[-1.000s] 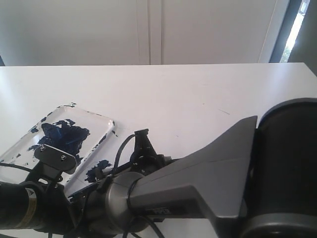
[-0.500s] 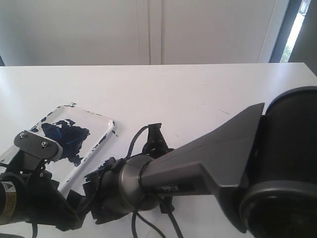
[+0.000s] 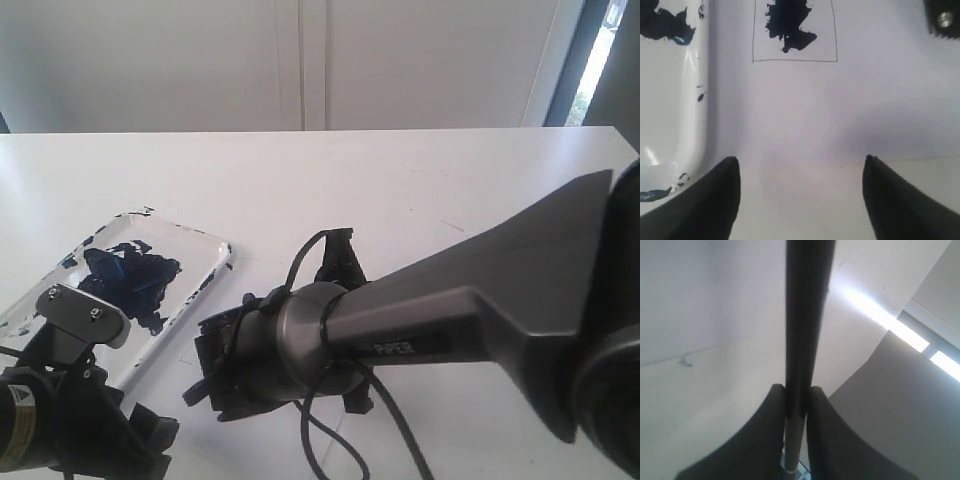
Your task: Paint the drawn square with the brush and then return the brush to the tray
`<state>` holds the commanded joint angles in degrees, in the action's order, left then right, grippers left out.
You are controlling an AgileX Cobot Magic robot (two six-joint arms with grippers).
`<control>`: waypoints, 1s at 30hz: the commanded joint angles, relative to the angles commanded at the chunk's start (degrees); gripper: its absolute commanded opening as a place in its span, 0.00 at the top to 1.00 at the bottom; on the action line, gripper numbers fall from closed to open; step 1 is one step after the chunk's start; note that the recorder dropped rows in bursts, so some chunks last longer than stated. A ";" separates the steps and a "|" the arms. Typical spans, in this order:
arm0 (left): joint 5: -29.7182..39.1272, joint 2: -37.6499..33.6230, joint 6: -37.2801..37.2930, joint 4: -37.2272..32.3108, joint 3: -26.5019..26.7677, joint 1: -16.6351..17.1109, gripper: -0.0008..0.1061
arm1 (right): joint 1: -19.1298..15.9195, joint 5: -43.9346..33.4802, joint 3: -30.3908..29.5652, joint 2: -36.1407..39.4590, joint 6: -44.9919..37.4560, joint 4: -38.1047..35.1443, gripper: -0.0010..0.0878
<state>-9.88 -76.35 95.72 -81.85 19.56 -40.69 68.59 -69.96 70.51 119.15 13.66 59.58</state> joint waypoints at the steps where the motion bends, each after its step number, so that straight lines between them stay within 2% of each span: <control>1: 0.00 -0.26 0.00 0.15 0.22 0.00 0.38 | 0.28 0.00 0.00 -0.44 0.00 -1.02 0.99; 10: 0.44 -3.04 0.00 0.89 2.66 0.00 0.38 | 2.68 0.00 0.00 -0.75 -0.41 -4.86 0.99; 13: 0.69 -3.13 0.00 0.89 2.92 0.00 0.38 | 2.68 0.00 0.00 -0.75 2.70 -5.11 0.99; 19: 5.26 -3.13 0.00 0.89 2.92 0.00 0.38 | 2.68 0.00 0.00 -0.75 4.61 -10.35 0.99; 24: 4.80 -3.13 0.00 0.89 2.92 0.00 0.38 | 2.68 0.61 0.00 -1.02 9.65 -6.43 0.99; 27: 4.64 -2.92 0.48 0.89 2.92 0.00 0.38 | 2.68 4.28 0.00 -2.12 13.63 -2.78 0.99; 30: 3.13 -1.79 0.63 0.89 2.92 0.00 0.38 | 2.68 9.82 0.00 -2.63 13.80 -2.51 0.99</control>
<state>-6.75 -78.14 96.35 -80.96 22.48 -40.69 71.28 -60.14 70.51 116.52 27.46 57.07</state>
